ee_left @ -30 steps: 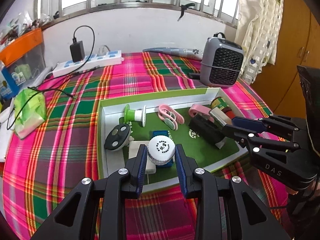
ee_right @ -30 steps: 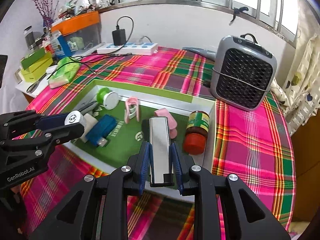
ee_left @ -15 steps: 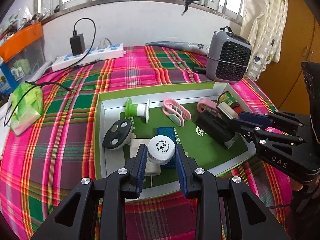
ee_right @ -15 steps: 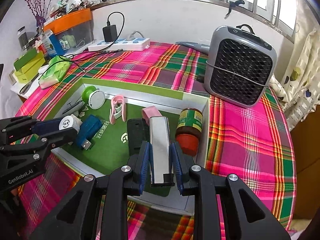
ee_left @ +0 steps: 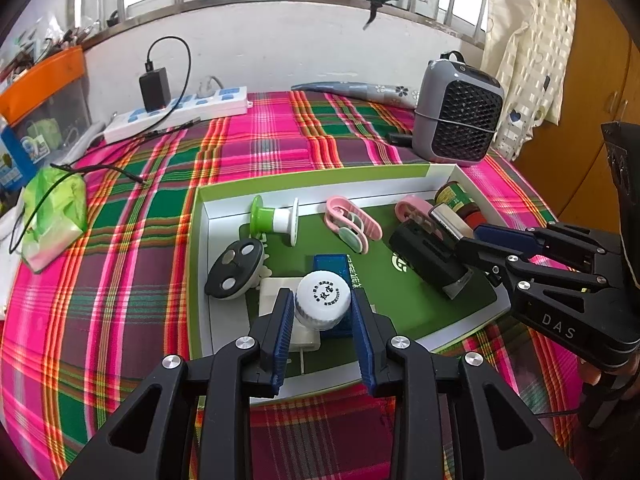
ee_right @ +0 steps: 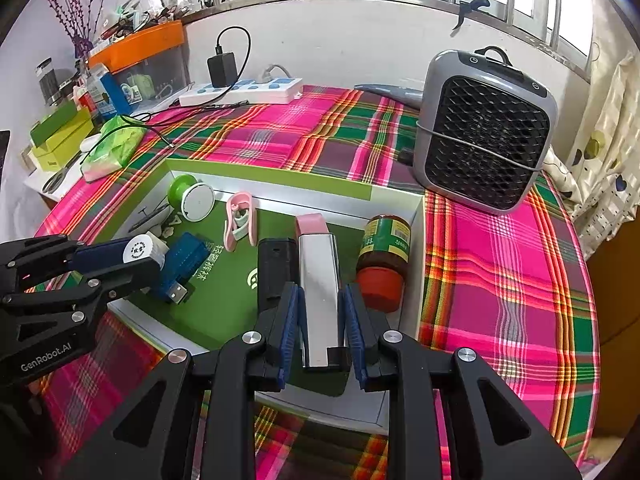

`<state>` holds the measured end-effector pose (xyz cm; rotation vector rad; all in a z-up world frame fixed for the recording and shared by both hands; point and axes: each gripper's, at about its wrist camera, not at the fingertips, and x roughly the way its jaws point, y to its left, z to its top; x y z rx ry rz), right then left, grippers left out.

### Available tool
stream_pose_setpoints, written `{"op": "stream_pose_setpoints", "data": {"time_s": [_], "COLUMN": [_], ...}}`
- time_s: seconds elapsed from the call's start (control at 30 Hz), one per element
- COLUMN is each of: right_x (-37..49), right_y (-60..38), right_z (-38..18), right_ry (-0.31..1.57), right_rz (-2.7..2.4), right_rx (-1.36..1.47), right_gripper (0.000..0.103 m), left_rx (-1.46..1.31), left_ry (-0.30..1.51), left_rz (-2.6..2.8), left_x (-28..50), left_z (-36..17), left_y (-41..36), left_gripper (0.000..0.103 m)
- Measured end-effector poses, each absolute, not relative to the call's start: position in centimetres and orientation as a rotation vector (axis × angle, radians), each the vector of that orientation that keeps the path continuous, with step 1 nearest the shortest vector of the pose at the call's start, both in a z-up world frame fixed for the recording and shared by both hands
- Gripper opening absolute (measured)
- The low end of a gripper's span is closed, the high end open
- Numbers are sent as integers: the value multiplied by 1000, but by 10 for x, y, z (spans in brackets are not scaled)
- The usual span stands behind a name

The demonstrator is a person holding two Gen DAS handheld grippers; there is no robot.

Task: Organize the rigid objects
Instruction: 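Lower the container and silver case into the tray and open both tools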

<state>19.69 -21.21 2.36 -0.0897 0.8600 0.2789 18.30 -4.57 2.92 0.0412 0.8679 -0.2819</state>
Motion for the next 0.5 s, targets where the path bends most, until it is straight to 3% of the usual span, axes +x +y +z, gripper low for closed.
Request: {"op": "stream_pose_setpoints", "data": {"time_s": [0.17, 0.5], "right_x": [197, 198], "right_y": [-212, -212], "right_z": [24, 24], "right_ry": [861, 861], "right_rz": [279, 279], "right_rx": [-83, -69], "right_gripper": [25, 25], "left_rx": [43, 47], "left_ry": [867, 865], "left_rz": [-279, -276], "left_x": [183, 183], "left_z": [29, 29], "left_y": [-46, -47], "left_gripper": [34, 35]}}
